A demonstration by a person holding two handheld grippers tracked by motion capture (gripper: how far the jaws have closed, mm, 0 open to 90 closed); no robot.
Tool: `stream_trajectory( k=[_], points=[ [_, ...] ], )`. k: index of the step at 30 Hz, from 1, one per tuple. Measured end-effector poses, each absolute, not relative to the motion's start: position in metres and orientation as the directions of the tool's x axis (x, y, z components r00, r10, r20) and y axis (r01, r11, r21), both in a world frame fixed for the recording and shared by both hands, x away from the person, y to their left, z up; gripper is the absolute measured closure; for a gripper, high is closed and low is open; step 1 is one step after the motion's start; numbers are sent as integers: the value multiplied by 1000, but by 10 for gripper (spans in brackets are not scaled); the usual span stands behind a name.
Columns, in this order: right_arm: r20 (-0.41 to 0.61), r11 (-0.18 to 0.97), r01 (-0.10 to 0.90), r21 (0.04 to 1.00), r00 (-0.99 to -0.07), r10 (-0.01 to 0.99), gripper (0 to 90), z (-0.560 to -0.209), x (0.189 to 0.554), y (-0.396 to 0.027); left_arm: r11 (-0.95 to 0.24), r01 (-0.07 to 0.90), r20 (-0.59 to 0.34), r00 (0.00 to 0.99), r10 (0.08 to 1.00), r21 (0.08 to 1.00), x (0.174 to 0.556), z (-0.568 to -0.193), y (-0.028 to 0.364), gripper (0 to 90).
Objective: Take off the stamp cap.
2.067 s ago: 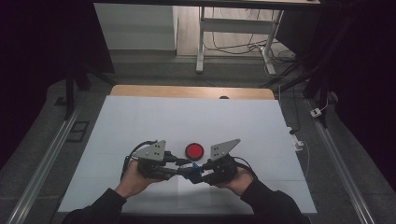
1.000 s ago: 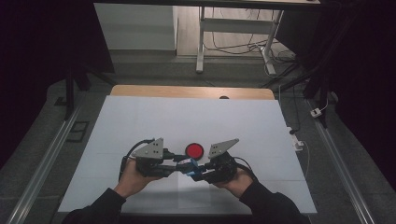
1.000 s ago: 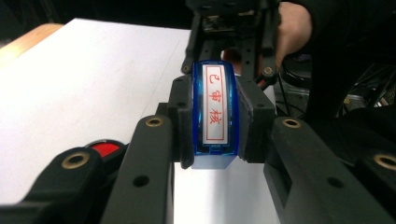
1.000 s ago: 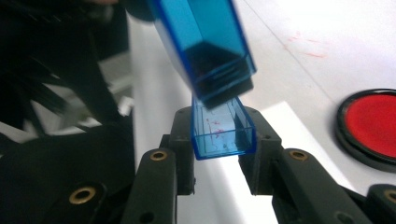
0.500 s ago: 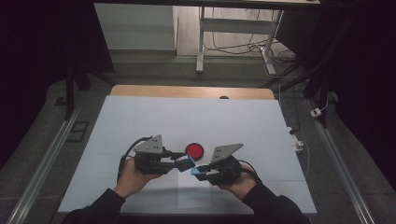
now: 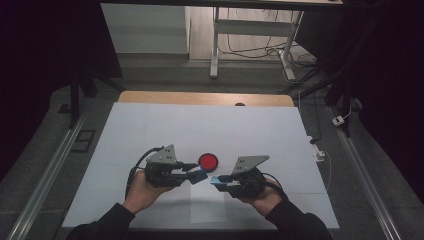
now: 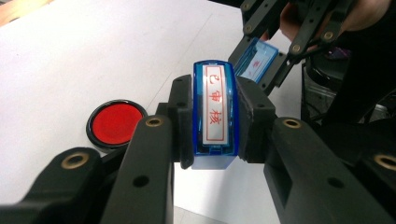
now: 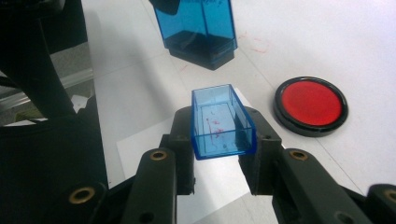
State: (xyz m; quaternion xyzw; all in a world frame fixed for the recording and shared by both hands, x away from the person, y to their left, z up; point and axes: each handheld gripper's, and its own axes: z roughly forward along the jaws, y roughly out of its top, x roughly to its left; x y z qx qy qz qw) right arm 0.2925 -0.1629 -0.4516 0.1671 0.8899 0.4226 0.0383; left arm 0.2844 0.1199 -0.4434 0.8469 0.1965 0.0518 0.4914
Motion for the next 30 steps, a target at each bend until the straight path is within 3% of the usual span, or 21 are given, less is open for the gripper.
stream_trajectory(
  k=[15, 30],
  points=[
    [35, 595, 240, 767, -942, 335, 681, -446, 278, -180, -438, 286, -101, 911, 399, 852, 284, -443, 120, 701],
    [6, 562, 289, 775, -893, 450, 680, -442, 272, -209, -442, 293, -116, 916, 385, 848, 284, -442, 122, 700]
  ],
)
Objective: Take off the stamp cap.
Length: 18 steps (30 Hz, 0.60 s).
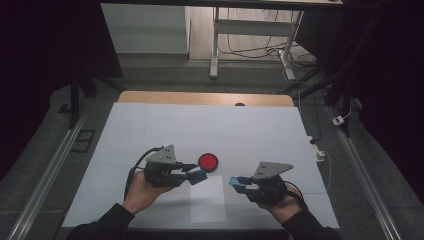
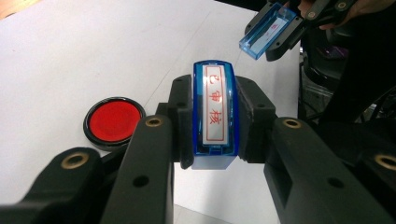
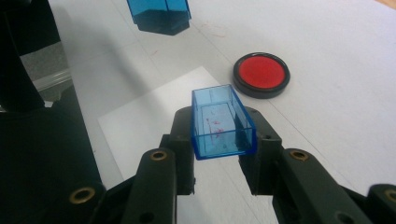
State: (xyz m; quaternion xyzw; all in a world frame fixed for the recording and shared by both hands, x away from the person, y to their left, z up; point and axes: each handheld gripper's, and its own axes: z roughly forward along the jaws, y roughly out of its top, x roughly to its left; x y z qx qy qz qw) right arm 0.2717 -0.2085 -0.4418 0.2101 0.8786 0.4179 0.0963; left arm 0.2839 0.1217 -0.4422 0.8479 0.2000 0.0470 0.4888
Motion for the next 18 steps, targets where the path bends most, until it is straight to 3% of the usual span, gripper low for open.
stream_trajectory(
  k=[8, 18],
  points=[
    [-2, 544, 296, 785, -877, 481, 680, -441, 263, -225, -442, 281, -95, 913, 397, 852, 283, -441, 123, 700],
    [11, 480, 363, 799, -806, 592, 679, -443, 259, -253, -431, 293, -109, 909, 401, 854, 285, -440, 126, 699]
  ],
)
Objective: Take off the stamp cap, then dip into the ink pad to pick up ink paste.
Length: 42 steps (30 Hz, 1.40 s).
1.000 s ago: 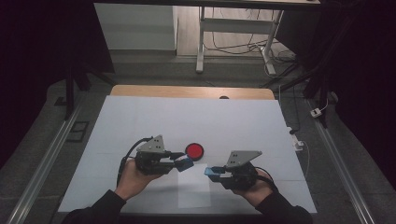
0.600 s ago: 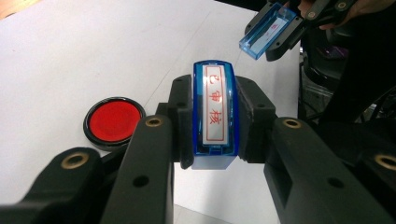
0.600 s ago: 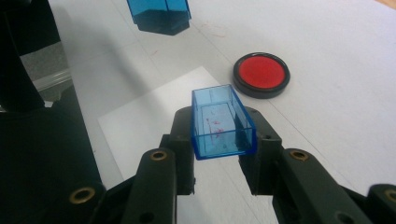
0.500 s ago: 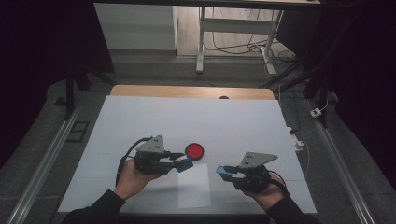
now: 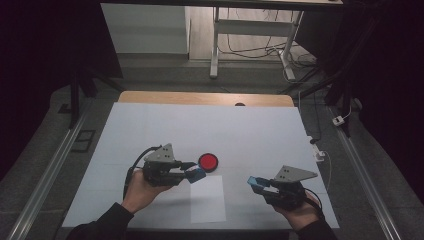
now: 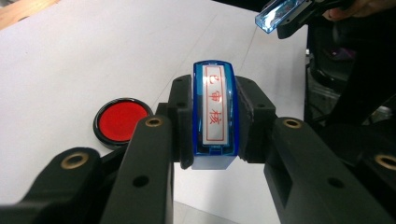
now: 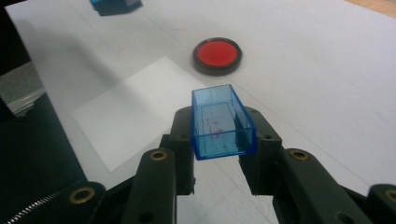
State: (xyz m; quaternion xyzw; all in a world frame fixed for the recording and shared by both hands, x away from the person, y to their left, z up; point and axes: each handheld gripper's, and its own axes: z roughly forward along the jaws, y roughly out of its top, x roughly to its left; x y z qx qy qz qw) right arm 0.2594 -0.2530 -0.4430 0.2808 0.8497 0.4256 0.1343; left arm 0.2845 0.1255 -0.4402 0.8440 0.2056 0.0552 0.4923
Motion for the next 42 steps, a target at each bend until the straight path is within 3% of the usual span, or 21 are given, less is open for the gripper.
stream_trajectory(
  k=[15, 30, 42],
  points=[
    [37, 437, 445, 782, -732, 680, 677, -451, 251, -284, -418, 296, -108, 902, 417, 859, 288, -439, 130, 699],
    [59, 428, 472, 771, -722, 689, 677, -454, 248, -298, -439, 289, -96, 906, 412, 851, 291, -441, 125, 699],
    [87, 402, 493, 772, -708, 701, 677, -455, 244, -304, -445, 329, -95, 877, 471, 833, 305, -444, 121, 699]
  ],
)
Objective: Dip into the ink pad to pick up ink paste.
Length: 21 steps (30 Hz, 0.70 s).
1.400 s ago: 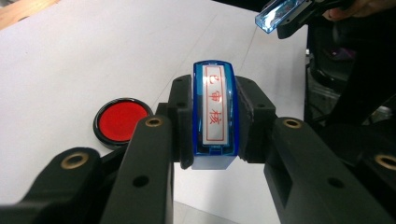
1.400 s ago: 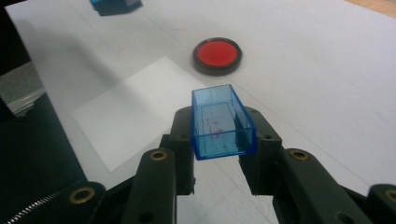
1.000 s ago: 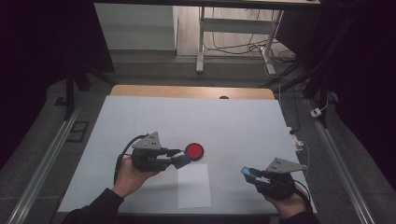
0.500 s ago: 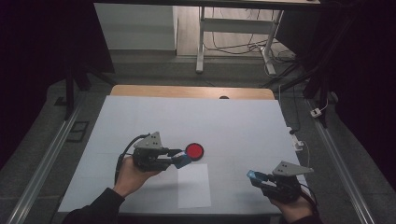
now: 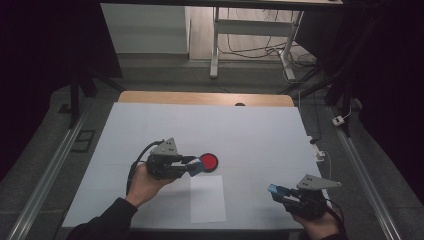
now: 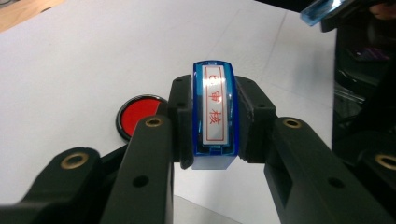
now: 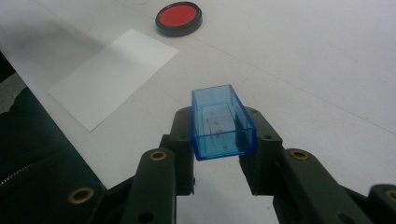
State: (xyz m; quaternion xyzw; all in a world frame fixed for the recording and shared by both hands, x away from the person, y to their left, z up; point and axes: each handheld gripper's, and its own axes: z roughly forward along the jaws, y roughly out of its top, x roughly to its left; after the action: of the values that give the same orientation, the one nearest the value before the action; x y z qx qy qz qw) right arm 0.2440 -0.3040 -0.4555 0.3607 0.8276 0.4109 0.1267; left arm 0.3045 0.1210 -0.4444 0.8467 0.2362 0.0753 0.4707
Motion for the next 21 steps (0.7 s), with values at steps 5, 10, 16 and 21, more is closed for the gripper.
stream_trajectory(
  k=[5, 10, 16, 21],
  points=[
    [86, 401, 493, 772, -706, 703, 676, -455, 243, -306, -445, 340, -94, 868, 488, 829, 310, -444, 121, 699],
    [88, 400, 494, 772, -706, 702, 676, -455, 242, -307, -449, 358, -97, 857, 507, 819, 318, -448, 119, 699],
    [85, 410, 492, 768, -713, 696, 676, -455, 242, -306, -448, 379, -107, 846, 522, 810, 327, -450, 117, 700],
    [85, 412, 493, 766, -713, 696, 676, -455, 243, -306, -450, 386, -107, 842, 529, 806, 334, -450, 114, 700]
  ],
)
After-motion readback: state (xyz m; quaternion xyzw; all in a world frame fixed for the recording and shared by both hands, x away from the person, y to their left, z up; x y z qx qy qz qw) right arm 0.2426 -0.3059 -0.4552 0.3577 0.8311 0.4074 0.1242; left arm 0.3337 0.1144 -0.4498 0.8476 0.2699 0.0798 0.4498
